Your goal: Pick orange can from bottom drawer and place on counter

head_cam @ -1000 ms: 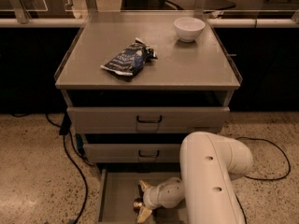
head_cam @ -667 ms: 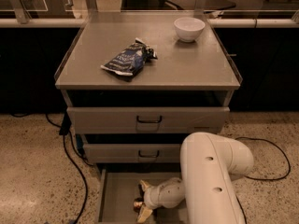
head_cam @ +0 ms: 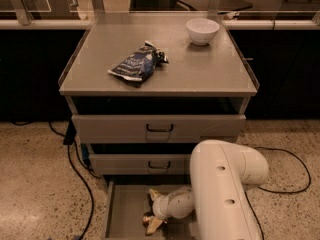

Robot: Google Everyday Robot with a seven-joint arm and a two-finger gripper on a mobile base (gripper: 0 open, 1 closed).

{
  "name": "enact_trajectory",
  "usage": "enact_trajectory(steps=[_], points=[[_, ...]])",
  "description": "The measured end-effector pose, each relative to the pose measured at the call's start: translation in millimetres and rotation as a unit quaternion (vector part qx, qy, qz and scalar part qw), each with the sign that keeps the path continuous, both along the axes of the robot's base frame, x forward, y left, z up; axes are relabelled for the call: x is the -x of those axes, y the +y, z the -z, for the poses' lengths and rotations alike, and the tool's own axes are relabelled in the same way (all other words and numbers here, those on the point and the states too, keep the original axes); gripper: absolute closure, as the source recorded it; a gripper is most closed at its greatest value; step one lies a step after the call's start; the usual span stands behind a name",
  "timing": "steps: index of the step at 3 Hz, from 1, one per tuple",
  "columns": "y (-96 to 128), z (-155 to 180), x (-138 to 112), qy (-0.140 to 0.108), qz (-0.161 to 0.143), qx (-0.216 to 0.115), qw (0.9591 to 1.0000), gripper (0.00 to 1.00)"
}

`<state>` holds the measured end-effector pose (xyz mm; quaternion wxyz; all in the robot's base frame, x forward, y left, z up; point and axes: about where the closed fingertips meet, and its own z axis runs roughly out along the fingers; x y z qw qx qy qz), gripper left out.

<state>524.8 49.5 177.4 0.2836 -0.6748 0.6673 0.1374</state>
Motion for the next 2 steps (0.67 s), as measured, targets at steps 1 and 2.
enact_trajectory(steps=[1, 2], points=[[11.8, -2.1, -17.1, -0.014, -0.006, -0.001, 0.9999, 0.00], [17.6, 12.7, -18.4, -0.012, -0.011, 0.005, 0.9999, 0.00]])
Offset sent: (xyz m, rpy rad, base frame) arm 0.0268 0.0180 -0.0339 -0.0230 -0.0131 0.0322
